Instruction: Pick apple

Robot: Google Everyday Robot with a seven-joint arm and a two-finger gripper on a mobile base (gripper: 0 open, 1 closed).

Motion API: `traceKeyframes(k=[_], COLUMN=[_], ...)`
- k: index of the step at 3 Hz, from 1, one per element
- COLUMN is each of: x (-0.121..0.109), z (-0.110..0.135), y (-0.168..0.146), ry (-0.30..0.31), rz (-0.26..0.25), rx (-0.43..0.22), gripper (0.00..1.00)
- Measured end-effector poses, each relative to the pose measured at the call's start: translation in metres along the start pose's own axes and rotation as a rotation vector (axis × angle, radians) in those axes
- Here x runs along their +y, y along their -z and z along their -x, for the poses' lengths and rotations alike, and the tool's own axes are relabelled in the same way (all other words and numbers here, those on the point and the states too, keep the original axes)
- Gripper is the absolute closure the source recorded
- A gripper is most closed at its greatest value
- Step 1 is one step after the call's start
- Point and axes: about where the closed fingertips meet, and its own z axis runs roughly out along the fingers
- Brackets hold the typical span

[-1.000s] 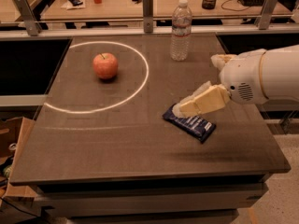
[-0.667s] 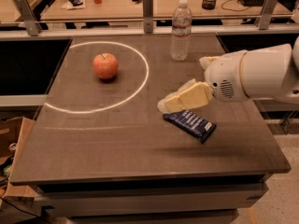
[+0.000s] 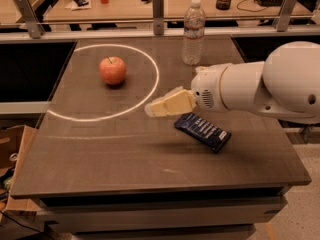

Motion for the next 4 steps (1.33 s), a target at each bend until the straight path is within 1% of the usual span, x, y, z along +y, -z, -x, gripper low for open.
traceKeyframes(k=[1,2,3,4], x=[-0.014,-0.024,-0.028,-0.029], z=[0.005,0.011,0.016,0.023], y=[-0.027,-0.057,-0.094,-0.126], ry=[0.02,0.047,0.06,0.056], rz=[-0.028,-0.021,0.002,0.029], rx=[-0.059,-0.097,-0.127,-0.158], gripper=[0.0,0.0,0.0,0.0])
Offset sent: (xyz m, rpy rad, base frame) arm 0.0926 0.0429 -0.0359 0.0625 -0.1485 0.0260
